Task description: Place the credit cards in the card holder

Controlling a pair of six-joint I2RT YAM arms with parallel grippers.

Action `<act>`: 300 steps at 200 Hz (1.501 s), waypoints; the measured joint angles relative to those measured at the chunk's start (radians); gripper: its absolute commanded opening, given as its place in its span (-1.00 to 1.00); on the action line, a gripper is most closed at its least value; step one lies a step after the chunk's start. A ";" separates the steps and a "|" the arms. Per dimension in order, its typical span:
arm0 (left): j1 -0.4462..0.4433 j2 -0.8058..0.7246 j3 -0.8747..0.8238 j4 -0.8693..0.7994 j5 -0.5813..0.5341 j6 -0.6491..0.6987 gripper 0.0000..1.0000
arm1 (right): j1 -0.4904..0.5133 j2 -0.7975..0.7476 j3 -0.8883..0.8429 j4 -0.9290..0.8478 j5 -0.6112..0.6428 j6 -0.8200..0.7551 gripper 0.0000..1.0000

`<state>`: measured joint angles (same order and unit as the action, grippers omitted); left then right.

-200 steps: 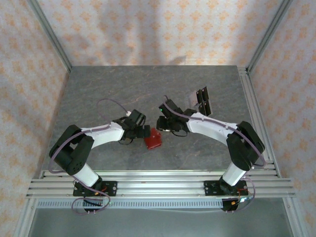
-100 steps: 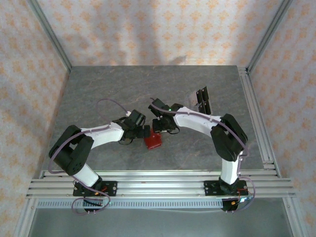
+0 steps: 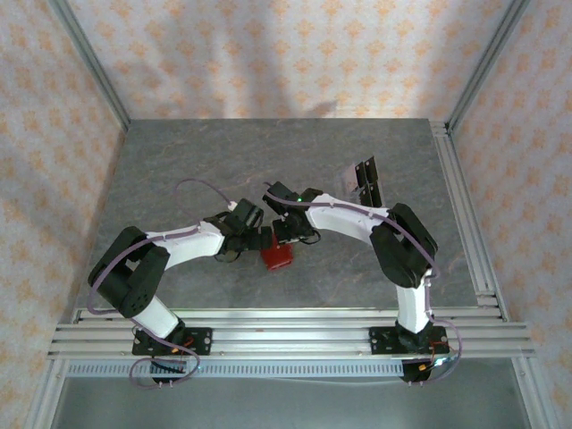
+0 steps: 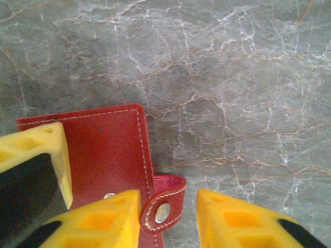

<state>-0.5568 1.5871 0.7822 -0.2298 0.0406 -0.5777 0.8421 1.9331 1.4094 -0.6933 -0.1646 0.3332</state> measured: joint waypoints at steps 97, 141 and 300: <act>0.000 0.000 0.000 0.000 0.000 0.000 0.97 | 0.000 0.003 0.014 -0.014 0.024 -0.014 -0.73; 0.000 0.000 0.000 0.000 0.000 0.000 0.97 | 0.000 0.003 0.014 -0.024 0.032 -0.020 -0.97; 0.000 0.000 -0.001 0.002 0.000 0.000 0.96 | -0.018 -0.002 -0.043 0.119 -0.196 0.085 -1.00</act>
<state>-0.5568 1.5875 0.7815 -0.2276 0.0406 -0.5777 0.8238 1.9308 1.3663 -0.5743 -0.3611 0.4179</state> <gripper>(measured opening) 0.981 0.040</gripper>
